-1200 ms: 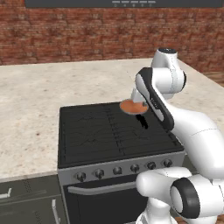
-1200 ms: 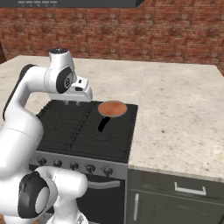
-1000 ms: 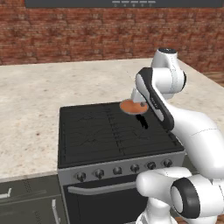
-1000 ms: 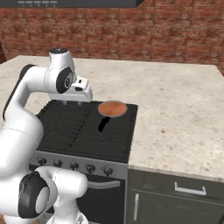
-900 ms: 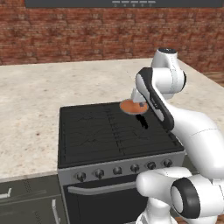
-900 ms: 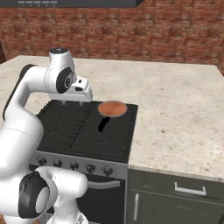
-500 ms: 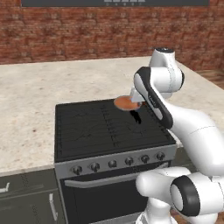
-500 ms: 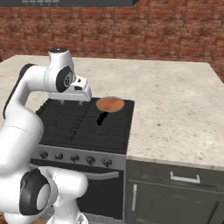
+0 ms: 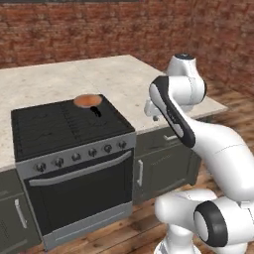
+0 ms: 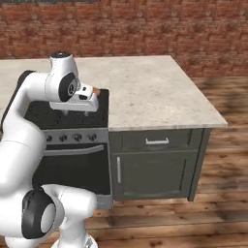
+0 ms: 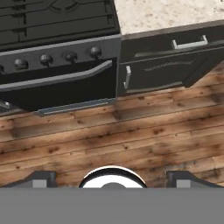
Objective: Retrieve the chicken drumstick from the fridge and place it on the saucepan with marinade on the stove.
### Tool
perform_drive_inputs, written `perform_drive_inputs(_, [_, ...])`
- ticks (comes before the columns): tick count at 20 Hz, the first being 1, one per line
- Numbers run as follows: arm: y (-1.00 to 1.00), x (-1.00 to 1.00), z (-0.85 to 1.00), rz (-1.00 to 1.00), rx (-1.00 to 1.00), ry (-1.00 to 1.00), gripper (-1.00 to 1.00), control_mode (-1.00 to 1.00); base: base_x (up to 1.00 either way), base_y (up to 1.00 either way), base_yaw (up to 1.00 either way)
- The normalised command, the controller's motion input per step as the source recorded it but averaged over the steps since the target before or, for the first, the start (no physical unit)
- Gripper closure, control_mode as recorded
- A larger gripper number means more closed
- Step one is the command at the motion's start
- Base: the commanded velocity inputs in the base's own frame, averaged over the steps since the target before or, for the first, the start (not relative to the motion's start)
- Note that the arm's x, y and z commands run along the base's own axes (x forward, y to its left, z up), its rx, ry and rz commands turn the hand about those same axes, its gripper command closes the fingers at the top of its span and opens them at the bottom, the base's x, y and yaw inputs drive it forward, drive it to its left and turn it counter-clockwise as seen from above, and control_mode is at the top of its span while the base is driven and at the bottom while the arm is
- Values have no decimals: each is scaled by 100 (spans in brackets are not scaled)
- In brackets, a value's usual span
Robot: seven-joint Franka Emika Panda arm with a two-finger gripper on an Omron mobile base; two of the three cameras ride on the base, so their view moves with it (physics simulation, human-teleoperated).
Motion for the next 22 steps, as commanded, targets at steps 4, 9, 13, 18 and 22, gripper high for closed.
perform_drive_inputs(4, [0,0,0,0,0,0,-100,100,-85,-18,-65])
perform_drive_inputs(9, [0,0,0,0,0,0,-100,100,-3,0,-100])
perform_drive_inputs(13, [0,0,0,0,0,0,-100,100,-3,0,-100])
perform_drive_inputs(18, [0,0,0,0,0,0,-100,100,-2,0,-100])
perform_drive_inputs(22, [0,0,0,0,0,0,-100,100,-2,0,-100])
